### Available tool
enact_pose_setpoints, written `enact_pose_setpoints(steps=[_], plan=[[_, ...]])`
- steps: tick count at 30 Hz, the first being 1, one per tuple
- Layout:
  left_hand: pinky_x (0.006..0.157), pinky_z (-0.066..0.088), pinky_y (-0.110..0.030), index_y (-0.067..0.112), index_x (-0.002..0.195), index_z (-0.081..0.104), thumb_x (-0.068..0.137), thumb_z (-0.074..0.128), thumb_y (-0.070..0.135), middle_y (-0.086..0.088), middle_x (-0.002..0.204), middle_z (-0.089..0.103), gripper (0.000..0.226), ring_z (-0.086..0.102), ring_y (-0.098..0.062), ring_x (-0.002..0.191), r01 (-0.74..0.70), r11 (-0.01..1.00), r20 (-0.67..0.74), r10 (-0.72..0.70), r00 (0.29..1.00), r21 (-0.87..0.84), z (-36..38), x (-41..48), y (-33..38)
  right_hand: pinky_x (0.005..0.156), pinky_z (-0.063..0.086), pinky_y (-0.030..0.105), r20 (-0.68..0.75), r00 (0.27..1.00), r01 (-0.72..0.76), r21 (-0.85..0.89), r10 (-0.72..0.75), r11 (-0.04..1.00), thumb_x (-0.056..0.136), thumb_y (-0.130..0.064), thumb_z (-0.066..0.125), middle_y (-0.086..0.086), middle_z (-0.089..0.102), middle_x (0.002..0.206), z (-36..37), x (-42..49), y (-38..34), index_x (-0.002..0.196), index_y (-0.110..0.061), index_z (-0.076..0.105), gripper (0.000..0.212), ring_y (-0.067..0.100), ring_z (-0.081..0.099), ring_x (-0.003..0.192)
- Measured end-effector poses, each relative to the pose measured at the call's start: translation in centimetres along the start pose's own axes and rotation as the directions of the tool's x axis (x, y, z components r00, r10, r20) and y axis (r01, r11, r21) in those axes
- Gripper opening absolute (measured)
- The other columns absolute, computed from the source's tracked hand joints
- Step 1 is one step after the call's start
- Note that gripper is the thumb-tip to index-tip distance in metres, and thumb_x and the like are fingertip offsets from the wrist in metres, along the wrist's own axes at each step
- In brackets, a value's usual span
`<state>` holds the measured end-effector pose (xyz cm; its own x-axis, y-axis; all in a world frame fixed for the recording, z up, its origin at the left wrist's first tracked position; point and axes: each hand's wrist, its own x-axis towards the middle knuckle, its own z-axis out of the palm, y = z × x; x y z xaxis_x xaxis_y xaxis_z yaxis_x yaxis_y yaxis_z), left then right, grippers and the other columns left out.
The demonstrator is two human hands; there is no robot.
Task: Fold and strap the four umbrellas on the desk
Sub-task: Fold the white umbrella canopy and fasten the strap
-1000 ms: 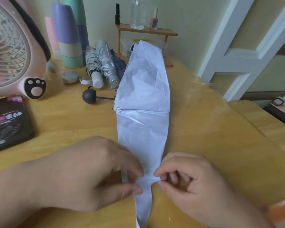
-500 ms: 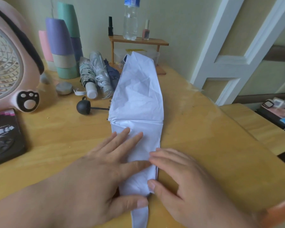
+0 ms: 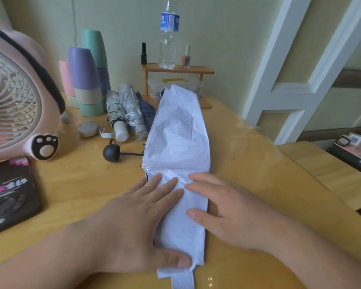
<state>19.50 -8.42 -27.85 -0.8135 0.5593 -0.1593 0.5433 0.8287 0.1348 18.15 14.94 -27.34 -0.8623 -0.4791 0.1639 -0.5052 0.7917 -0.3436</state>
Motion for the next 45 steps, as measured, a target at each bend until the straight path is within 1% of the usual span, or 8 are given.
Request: enact_pose_setpoints(steps=[6,14,21,27,29,33,41,45], plan=[[0.126,-0.009,-0.030,0.045,0.159,0.011,0.075,0.000,0.094,0.014,0.170,-0.008,0.098,-0.018,0.000,0.152,0.091,0.991,-0.168,-0.106,0.980,-0.095,0.0,1.4,-1.5,0.115,0.020,0.010,-0.022,0.996,0.081,-0.058,-0.082,0.995,0.099,-0.055,0.049,-0.021,0.043,0.152,0.5,2.7,3.1,0.141,-0.029,0.058,0.050,-0.012,0.026,0.140],[0.127,-0.006,-0.042,0.037,0.157,0.020,0.089,0.029,0.083,0.000,0.171,-0.004,0.083,-0.012,-0.012,0.156,0.144,0.976,-0.188,-0.174,0.967,-0.166,0.5,1.9,-2.0,0.105,0.025,0.001,-0.222,0.975,0.046,0.114,-0.020,0.992,0.083,-0.053,0.058,-0.025,0.056,0.135,2.2,3.6,4.6,0.113,-0.025,0.074,0.044,-0.010,0.046,0.129],[0.125,-0.013,-0.045,0.055,0.155,-0.003,0.083,0.043,0.087,0.007,0.169,-0.016,0.091,-0.025,-0.016,0.154,0.062,0.991,-0.221,-0.088,0.971,-0.123,0.6,1.2,-2.2,0.103,0.029,0.003,-0.154,0.987,-0.033,0.060,0.042,0.998,0.080,-0.063,0.051,-0.032,0.047,0.138,2.2,4.3,3.7,0.121,-0.025,0.071,0.060,-0.018,0.033,0.132],[0.124,-0.018,-0.042,0.058,0.154,-0.008,0.078,0.033,0.095,0.018,0.162,-0.033,0.093,-0.039,-0.002,0.144,-0.035,0.999,-0.149,0.030,0.988,-0.031,0.4,0.4,-1.8,0.121,-0.011,0.021,0.243,0.968,-0.012,-0.227,0.068,0.974,0.067,-0.098,-0.003,-0.037,-0.030,0.153,0.5,2.9,1.7,0.136,-0.075,-0.005,0.074,-0.017,-0.028,0.138],[0.123,-0.019,-0.040,0.055,0.154,-0.014,0.074,0.030,0.099,0.019,0.160,-0.036,0.102,-0.041,0.000,0.142,-0.029,0.999,-0.111,0.027,0.993,-0.016,0.4,0.1,-1.9,0.116,-0.021,0.019,0.314,0.948,0.014,-0.222,0.058,0.975,0.071,-0.096,0.012,-0.036,-0.040,0.147,-0.1,2.6,1.5,0.137,-0.072,-0.012,0.074,-0.022,-0.044,0.126],[0.122,-0.018,-0.033,0.036,0.162,0.002,0.076,0.029,0.099,0.022,0.165,-0.021,0.110,-0.031,0.005,0.146,-0.119,0.993,-0.132,0.116,0.984,-0.012,0.2,-0.5,-1.6,0.119,-0.013,0.016,0.329,0.944,0.064,-0.097,-0.029,0.993,0.079,-0.085,0.044,-0.038,-0.027,0.155,-0.8,2.0,2.0,0.146,-0.065,0.000,0.082,-0.019,-0.032,0.137],[0.120,0.017,-0.028,0.026,0.147,0.052,0.106,0.028,0.059,0.012,0.155,0.046,0.058,0.036,-0.002,0.147,-0.161,0.985,-0.341,0.174,0.924,0.066,0.9,-0.6,-2.4,0.119,-0.001,0.009,0.272,0.959,0.049,0.116,-0.079,0.992,0.085,-0.072,0.046,-0.040,0.002,0.159,-0.9,1.3,1.6,0.155,-0.043,0.029,0.078,-0.023,-0.012,0.142],[0.123,0.029,-0.033,0.028,0.152,0.043,0.077,0.054,0.053,0.014,0.158,0.043,0.080,0.034,-0.001,0.147,-0.178,0.982,-0.295,0.190,0.936,0.069,1.3,-0.6,-2.6,0.119,0.005,0.011,0.244,0.969,0.010,0.162,-0.050,0.987,0.093,-0.063,0.048,-0.041,0.011,0.159,-0.7,1.3,2.2,0.153,-0.041,0.038,0.064,-0.024,-0.005,0.142]])
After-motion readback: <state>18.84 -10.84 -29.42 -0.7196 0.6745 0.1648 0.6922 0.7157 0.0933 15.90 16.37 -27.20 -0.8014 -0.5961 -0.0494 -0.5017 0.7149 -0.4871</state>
